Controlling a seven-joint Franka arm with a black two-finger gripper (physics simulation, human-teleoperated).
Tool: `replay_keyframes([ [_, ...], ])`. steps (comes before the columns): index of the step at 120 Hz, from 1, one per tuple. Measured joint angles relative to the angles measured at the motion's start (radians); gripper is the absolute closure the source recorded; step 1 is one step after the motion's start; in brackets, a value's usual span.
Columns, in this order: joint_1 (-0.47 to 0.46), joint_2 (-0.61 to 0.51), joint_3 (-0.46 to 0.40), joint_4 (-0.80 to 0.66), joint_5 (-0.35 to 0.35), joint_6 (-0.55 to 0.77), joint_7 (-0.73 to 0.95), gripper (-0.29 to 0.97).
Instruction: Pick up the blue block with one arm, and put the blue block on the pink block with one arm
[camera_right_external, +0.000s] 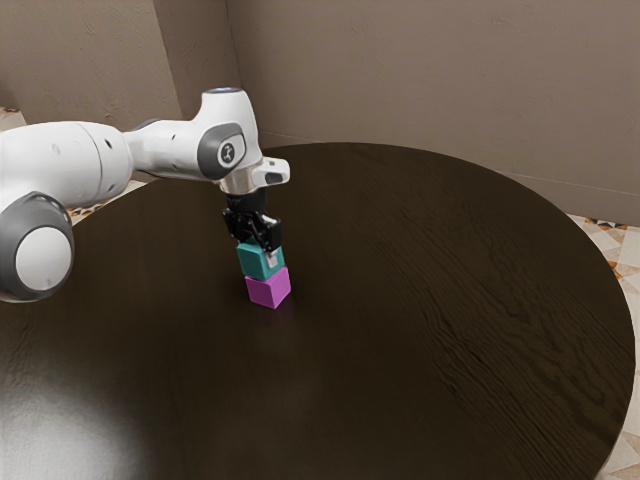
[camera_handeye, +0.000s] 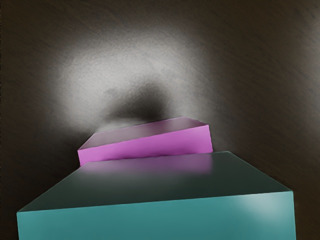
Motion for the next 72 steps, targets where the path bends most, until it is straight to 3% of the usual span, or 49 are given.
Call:
replay_keyframes([
  [43,-0.006,0.001,0.000,0.000,0.006,0.003,-0.006,0.32],
  [72,-0.006,0.000,0.000,0.003,-0.001,0.000,-0.002,0.12],
])
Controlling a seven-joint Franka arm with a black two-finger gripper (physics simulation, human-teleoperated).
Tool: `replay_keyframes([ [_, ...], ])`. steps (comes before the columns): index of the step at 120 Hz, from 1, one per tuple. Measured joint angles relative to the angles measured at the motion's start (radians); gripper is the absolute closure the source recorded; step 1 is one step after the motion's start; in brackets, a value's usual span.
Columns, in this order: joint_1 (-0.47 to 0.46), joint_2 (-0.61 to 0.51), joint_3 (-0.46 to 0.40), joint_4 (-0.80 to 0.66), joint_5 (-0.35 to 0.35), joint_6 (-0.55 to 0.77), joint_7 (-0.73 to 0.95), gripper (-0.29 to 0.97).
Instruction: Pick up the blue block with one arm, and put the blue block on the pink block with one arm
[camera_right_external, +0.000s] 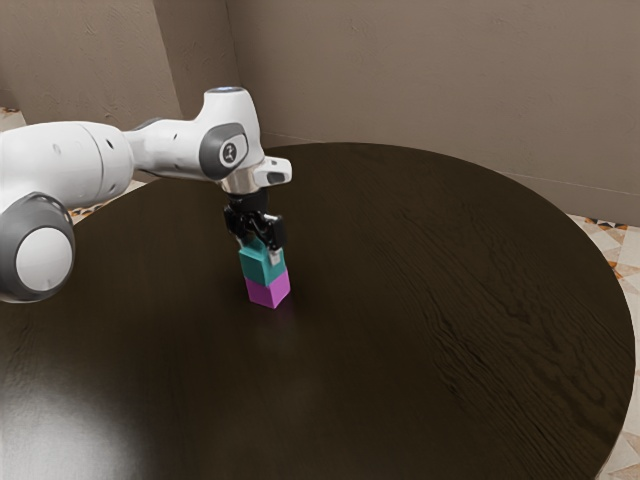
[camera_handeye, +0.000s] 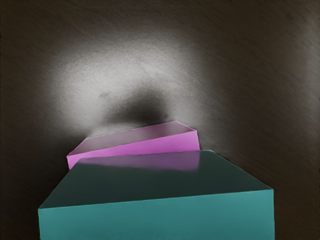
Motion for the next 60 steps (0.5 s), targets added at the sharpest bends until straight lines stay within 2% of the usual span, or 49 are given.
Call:
replay_keyframes([
  [23,0.000,-0.029,0.000,0.009,0.000,-0.009,0.003,0.05],
  [60,0.002,-0.188,0.002,0.008,0.018,-0.059,0.005,0.01],
])
